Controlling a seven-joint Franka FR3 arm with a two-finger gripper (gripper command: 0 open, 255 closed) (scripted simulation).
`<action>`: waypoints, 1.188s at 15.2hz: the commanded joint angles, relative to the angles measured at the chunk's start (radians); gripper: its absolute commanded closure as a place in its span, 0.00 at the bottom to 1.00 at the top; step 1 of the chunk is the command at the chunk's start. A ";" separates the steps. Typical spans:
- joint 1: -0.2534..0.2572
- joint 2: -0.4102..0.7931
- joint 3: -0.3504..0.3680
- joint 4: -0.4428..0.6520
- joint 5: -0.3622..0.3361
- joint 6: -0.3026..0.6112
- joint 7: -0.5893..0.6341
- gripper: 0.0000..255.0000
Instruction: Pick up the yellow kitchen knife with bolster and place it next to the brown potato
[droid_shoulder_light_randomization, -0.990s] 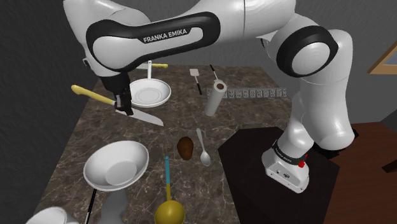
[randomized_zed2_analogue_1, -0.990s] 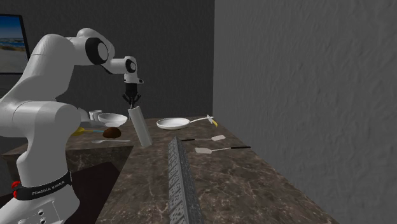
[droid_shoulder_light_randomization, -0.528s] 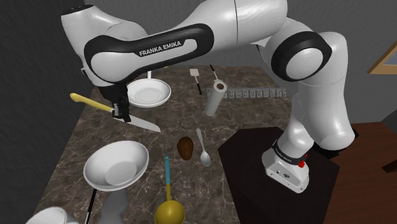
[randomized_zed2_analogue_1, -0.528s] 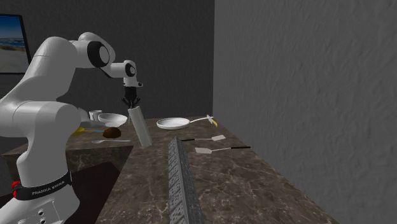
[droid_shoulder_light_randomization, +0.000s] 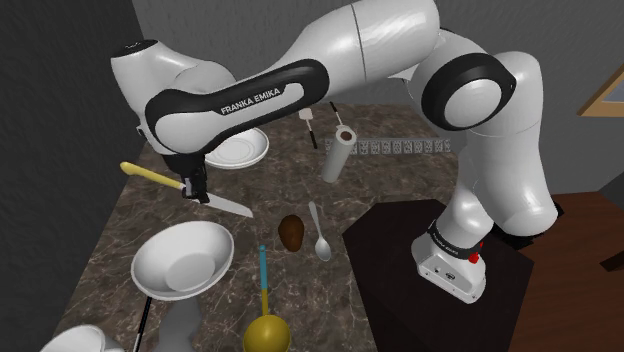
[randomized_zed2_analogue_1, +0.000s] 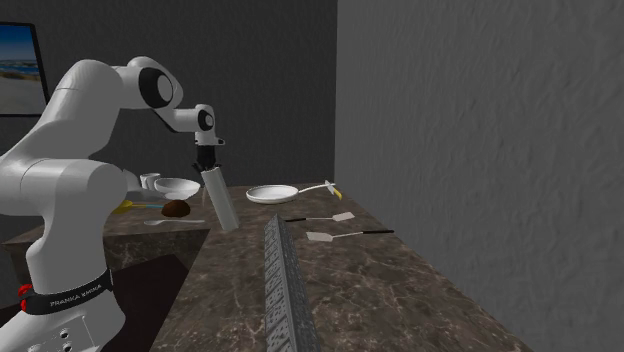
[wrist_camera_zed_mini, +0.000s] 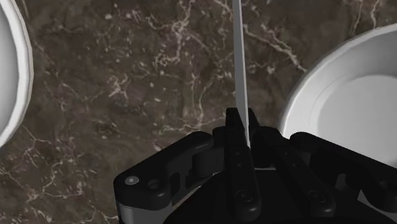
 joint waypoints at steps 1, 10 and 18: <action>0.001 0.012 0.000 -0.009 0.000 0.021 0.001 1.00; 0.001 0.061 0.000 -0.056 0.000 0.117 0.001 1.00; 0.001 0.061 0.000 -0.056 0.000 0.117 0.001 0.00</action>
